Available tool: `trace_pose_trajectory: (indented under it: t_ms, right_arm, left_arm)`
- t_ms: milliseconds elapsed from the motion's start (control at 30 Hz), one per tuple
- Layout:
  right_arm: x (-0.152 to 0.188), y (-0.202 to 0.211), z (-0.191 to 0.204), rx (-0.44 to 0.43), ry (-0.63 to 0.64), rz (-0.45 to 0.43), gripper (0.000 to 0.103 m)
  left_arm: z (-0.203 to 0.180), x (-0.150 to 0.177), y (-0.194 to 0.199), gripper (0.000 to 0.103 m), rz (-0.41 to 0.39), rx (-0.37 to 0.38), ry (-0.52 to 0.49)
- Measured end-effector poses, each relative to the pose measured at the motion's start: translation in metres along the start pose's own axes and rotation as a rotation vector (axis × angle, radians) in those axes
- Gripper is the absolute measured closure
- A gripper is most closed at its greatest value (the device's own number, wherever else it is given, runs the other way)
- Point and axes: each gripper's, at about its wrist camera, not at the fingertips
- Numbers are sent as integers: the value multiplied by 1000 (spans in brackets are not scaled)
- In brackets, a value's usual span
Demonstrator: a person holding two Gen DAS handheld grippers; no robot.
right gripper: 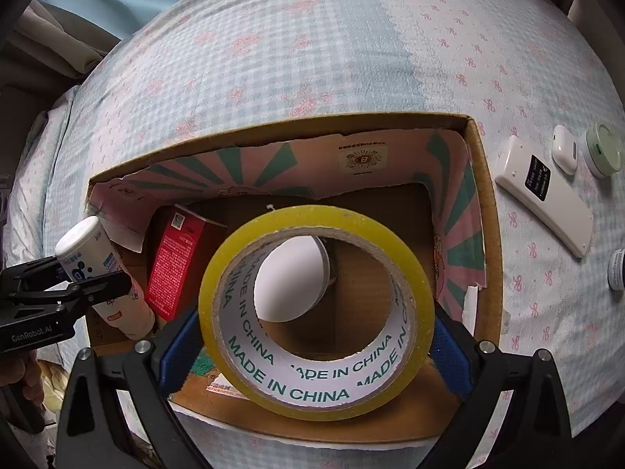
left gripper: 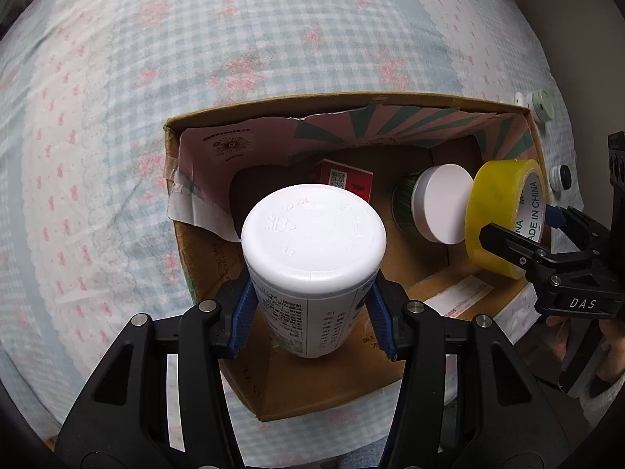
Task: Organize rigid objects
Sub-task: 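Carry the pill bottle and yellow tape into the cardboard box and release both, then move both tools back toward the remaining items on the bed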
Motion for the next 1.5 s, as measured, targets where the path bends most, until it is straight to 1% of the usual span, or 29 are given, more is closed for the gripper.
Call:
trace_pose_trajectory:
  t_ms: [33, 67, 100, 167, 200, 233, 333, 400, 467, 667, 867, 1133, 1333, 1433, 1500]
  right_arm:
    - [0, 1, 1, 4, 7, 1, 2]
    - [0, 4, 1, 9, 18, -10, 1]
    - [1, 10, 2, 18, 31, -49, 0]
    - [4, 28, 2, 18, 48, -161, 0]
    - [4, 34, 2, 12, 51, -195, 0]
    - [5, 37, 2, 3, 53, -203, 0]
    - [6, 41, 4, -24, 65, -177, 0]
    - [9, 46, 5, -35, 66, -177, 0]
    - [11, 49, 6, -28, 66, -176, 0]
    - [18, 55, 5, -10, 64, -120, 0]
    - [24, 79, 14, 16, 93, -149, 0]
    - [35, 114, 19, 28, 122, -176, 0]
    - [47, 144, 10, 44, 134, -212, 0]
    - [55, 160, -2, 65, 143, -211, 0]
    - [62, 171, -14, 65, 149, -229, 0]
  left_arm:
    - [-3, 1, 3, 30, -12, -3, -12]
    - [-6, 2, 7, 2, -27, 0, -20]
    - [-9, 3, 11, 0, -44, 13, -28]
    - [-15, 3, 14, 0, -55, 20, -35]
    - [-18, 4, 15, 0, -56, 20, -37]
    - [-20, 4, 15, 0, -57, 25, -36]
    - [-21, 6, 15, 0, -45, 31, -26]
    - [-19, 10, 20, 0, -47, 27, -25]
    - [-16, 15, 27, 0, -51, 22, -22]
    - [-12, 24, 50, 0, -79, 19, -8]
    - [-10, 36, 78, 0, -126, 18, 12]
    - [-16, 63, 108, 0, -172, 6, 32]
    - [-37, 82, 127, 0, -202, -22, 35]
    - [-52, 90, 139, 0, -218, -17, 53]
    - [-68, 96, 146, 0, -232, -34, 52]
Point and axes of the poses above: each gripper's, at about its wrist camera, not at the fingertips, and y roughly against the way its jaws point, z to its left, x to its underside, and after that the axes turned 11 degrees about y, right-handed
